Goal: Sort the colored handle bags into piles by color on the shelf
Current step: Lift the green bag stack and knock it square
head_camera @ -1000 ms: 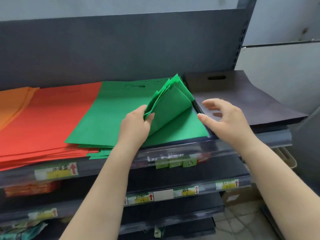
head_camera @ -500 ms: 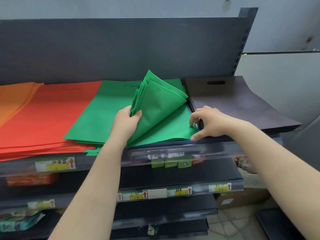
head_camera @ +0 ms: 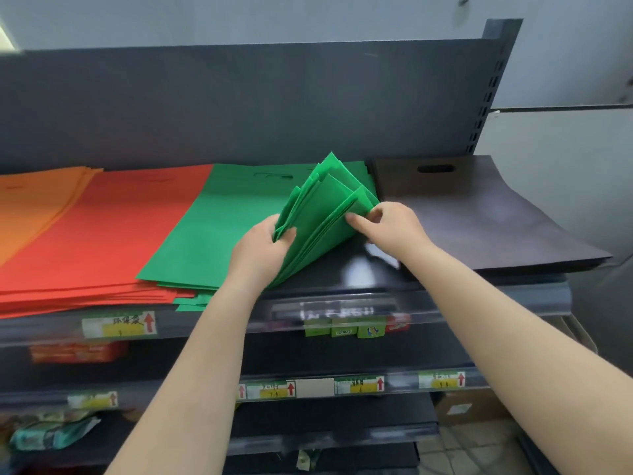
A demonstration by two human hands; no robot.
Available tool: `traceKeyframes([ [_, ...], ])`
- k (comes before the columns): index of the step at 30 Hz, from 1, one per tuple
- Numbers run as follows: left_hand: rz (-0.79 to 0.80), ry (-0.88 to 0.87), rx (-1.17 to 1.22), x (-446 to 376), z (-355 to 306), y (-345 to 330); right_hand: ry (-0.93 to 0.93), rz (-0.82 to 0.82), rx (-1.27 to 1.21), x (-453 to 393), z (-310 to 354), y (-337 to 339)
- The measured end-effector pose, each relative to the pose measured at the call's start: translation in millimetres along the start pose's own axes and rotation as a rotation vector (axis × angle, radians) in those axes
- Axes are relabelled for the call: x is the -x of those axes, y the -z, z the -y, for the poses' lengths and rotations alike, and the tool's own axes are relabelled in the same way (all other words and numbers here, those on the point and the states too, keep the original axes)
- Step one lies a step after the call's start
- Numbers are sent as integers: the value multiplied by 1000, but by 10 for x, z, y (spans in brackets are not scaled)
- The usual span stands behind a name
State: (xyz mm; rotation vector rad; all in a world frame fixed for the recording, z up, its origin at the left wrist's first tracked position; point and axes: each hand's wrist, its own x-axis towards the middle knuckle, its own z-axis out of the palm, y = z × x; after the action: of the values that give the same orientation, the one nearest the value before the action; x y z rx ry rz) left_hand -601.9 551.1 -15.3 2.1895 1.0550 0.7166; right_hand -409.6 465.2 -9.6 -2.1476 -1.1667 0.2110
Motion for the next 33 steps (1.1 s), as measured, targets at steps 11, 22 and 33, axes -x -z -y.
traceKeyframes([
  [11, -81, -190, -220, 152, -53, 26, -316, 147, -937, 18, 226, -37],
  [22, 291, -346, -347, 255, -100, 113, -468, 389, -324, -166, 212, 194],
  [33, -122, -51, -43, -252, 564, 582, -193, 144, -542, -141, 177, 269],
])
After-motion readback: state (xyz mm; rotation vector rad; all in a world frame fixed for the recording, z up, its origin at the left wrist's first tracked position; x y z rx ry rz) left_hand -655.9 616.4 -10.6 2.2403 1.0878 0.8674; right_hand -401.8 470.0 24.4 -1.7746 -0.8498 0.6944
